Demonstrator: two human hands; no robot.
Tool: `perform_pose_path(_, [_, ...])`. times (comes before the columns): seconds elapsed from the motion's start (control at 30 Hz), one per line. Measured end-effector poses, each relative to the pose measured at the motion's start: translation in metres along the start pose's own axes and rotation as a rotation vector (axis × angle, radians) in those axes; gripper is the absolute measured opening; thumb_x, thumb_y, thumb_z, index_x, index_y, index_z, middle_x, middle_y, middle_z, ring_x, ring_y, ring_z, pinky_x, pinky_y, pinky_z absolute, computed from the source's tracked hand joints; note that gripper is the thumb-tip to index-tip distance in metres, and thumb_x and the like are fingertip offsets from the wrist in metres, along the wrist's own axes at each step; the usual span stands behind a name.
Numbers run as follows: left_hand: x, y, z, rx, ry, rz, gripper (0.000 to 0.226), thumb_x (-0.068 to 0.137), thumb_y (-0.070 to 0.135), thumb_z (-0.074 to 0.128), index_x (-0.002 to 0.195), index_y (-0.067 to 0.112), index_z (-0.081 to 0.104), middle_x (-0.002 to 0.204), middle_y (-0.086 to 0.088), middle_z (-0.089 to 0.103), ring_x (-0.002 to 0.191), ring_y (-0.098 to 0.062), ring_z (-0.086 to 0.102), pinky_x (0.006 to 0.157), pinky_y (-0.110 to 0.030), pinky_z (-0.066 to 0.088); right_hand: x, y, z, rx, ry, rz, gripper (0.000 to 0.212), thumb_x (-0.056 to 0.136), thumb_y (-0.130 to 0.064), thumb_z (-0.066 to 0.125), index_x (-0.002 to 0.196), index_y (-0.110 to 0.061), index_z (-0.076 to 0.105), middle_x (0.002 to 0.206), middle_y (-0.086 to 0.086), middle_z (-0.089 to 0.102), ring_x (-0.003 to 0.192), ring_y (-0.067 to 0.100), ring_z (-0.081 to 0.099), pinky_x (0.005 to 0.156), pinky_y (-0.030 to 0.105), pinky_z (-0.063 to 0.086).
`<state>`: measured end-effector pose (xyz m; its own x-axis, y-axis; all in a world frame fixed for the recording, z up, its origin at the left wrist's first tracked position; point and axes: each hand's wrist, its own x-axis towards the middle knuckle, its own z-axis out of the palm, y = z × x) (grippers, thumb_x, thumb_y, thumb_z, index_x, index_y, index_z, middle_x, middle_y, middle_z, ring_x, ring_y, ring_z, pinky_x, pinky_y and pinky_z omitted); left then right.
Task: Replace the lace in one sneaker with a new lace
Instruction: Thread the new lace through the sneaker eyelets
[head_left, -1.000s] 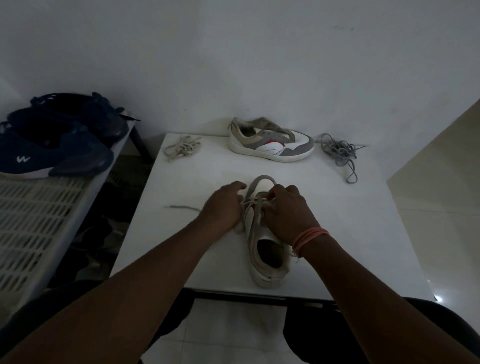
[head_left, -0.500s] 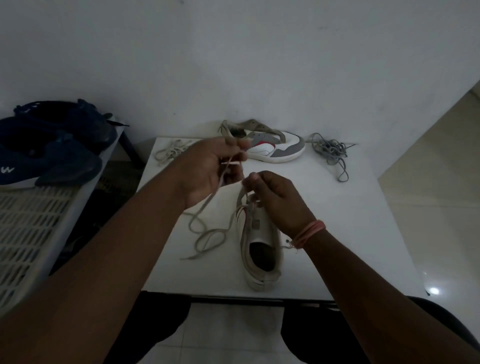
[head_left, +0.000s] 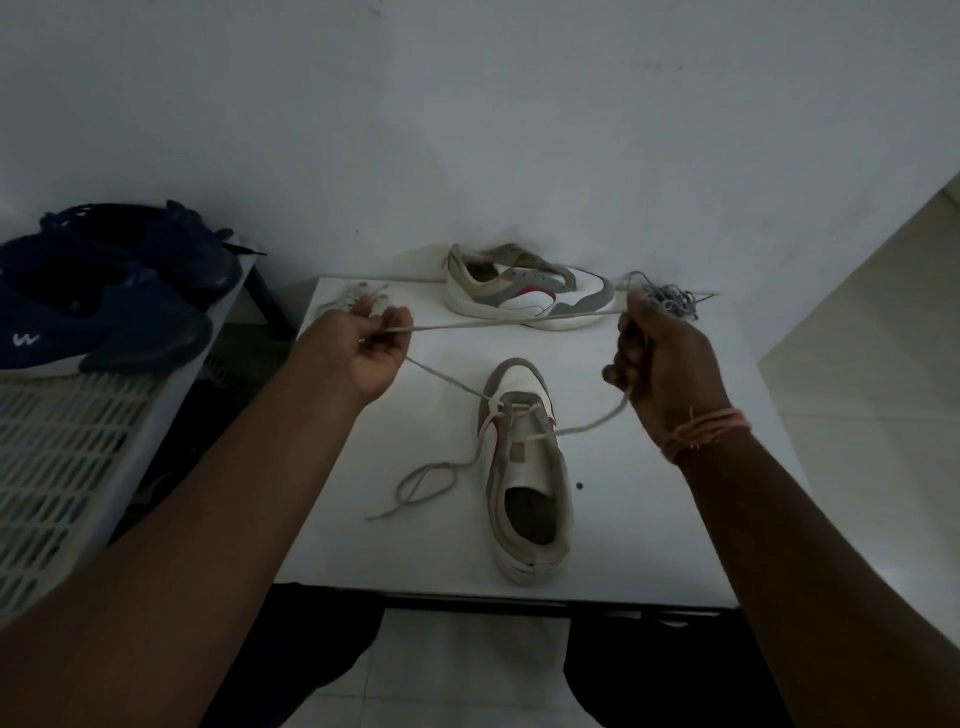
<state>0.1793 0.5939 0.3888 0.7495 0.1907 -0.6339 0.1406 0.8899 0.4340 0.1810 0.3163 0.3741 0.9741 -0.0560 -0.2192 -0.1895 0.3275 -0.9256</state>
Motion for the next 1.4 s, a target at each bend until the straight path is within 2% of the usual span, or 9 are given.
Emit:
perform_pose_path(0.17, [-0.019, -0.026, 0.007, 1.022, 0.003, 0.008, 0.023, 0.100, 0.019, 0.060, 0.122, 0.013, 0.059, 0.124, -0.015, 0.049, 0.087, -0.027, 0.056, 0.101, -0.049, 0.048, -0.010, 0.013, 0.012, -0.333, -0.113, 0.025, 0.035, 0.100, -0.037, 0.058, 0.081, -0.009, 0.066, 0.058, -0.003, 0.041, 0.045, 0.010, 0.031, 0.044, 0.023, 0.029])
perform_pose_path(0.3, [-0.033, -0.061, 0.003, 1.970, -0.403, 0.673, 0.049, 0.099, 0.036, 0.062, 0.146, 0.036, 0.050, 0.149, 0.006, 0.053, 0.134, -0.017, 0.051, 0.104, -0.023, 0.030, -0.021, 0.026, 0.027, -0.603, -0.335, 0.080, 0.036, 0.101, -0.039, 0.055, 0.094, -0.008, 0.073, 0.057, -0.007, 0.054, 0.047, 0.006, 0.041, 0.046, 0.021, 0.039])
perform_pose_path(0.4, [-0.025, -0.064, -0.001, 2.006, -0.543, 0.912, 0.025, 0.099, 0.022, 0.058, 0.118, 0.029, 0.074, 0.106, 0.007, 0.077, 0.098, -0.013, 0.070, 0.107, -0.035, 0.045, -0.015, 0.026, 0.025, -0.579, -0.320, 0.104, 0.031, 0.099, -0.034, 0.059, 0.092, -0.007, 0.073, 0.058, -0.002, 0.053, 0.050, 0.011, 0.043, 0.049, 0.026, 0.040])
perform_pose_path(0.53, [-0.005, -0.039, -0.008, 2.020, -0.228, 0.992, 0.019, 0.094, 0.018, 0.056, 0.089, 0.028, 0.071, 0.094, 0.007, 0.075, 0.088, -0.017, 0.070, 0.087, -0.037, 0.054, -0.004, 0.023, 0.004, -0.736, -0.255, 0.088, 0.024, 0.095, -0.034, 0.067, 0.087, -0.013, 0.076, 0.063, 0.002, 0.057, 0.057, 0.016, 0.047, 0.056, 0.029, 0.046])
perform_pose_path(0.77, [-0.020, -0.069, -0.001, 1.911, -0.762, 0.694, 0.043, 0.089, 0.027, 0.073, 0.131, 0.033, 0.066, 0.116, 0.011, 0.073, 0.105, -0.005, 0.066, 0.092, -0.026, 0.051, -0.012, 0.028, 0.014, -0.535, -0.461, 0.167, 0.021, 0.098, -0.021, 0.063, 0.091, -0.004, 0.074, 0.071, 0.012, 0.055, 0.056, 0.015, 0.045, 0.055, 0.027, 0.042])
perform_pose_path(0.97, [-0.005, -0.037, -0.005, 1.889, -0.367, 0.825, 0.016, 0.094, 0.025, 0.065, 0.093, 0.027, 0.080, 0.073, 0.010, 0.075, 0.065, 0.001, 0.066, 0.068, -0.024, 0.054, -0.007, 0.023, -0.002, -0.766, -0.384, 0.086, 0.018, 0.095, -0.026, 0.066, 0.096, -0.014, 0.078, 0.068, -0.001, 0.064, 0.054, 0.009, 0.051, 0.054, 0.023, 0.047])
perform_pose_path(1.13, [0.010, -0.009, -0.019, 1.858, -0.044, 0.857, 0.021, 0.098, 0.028, 0.059, 0.098, 0.020, 0.079, 0.084, 0.006, 0.076, 0.077, -0.005, 0.066, 0.077, -0.032, 0.055, -0.003, 0.025, -0.005, -0.808, -0.274, 0.123, 0.015, 0.096, -0.018, 0.063, 0.094, -0.016, 0.077, 0.074, 0.001, 0.069, 0.057, 0.009, 0.057, 0.058, 0.025, 0.052])
perform_pose_path(1.27, [0.011, -0.021, -0.026, 2.256, 0.053, 0.848, 0.025, 0.095, 0.041, 0.063, 0.107, 0.023, 0.077, 0.105, -0.006, 0.074, 0.097, -0.027, 0.067, 0.086, -0.043, 0.054, -0.001, 0.027, -0.006, -0.845, -0.203, 0.135, 0.019, 0.095, -0.006, 0.059, 0.099, -0.010, 0.077, 0.079, 0.006, 0.072, 0.060, 0.011, 0.061, 0.059, 0.023, 0.055])
perform_pose_path(1.4, [-0.008, -0.068, -0.011, 2.368, -0.333, 1.008, 0.059, 0.087, 0.058, 0.062, 0.139, 0.031, 0.058, 0.132, -0.003, 0.065, 0.120, -0.025, 0.061, 0.100, -0.043, 0.047, -0.009, 0.026, 0.006, -0.725, -0.336, 0.151, 0.023, 0.094, 0.007, 0.056, 0.113, 0.000, 0.068, 0.087, 0.013, 0.073, 0.070, 0.016, 0.071, 0.064, 0.023, 0.058])
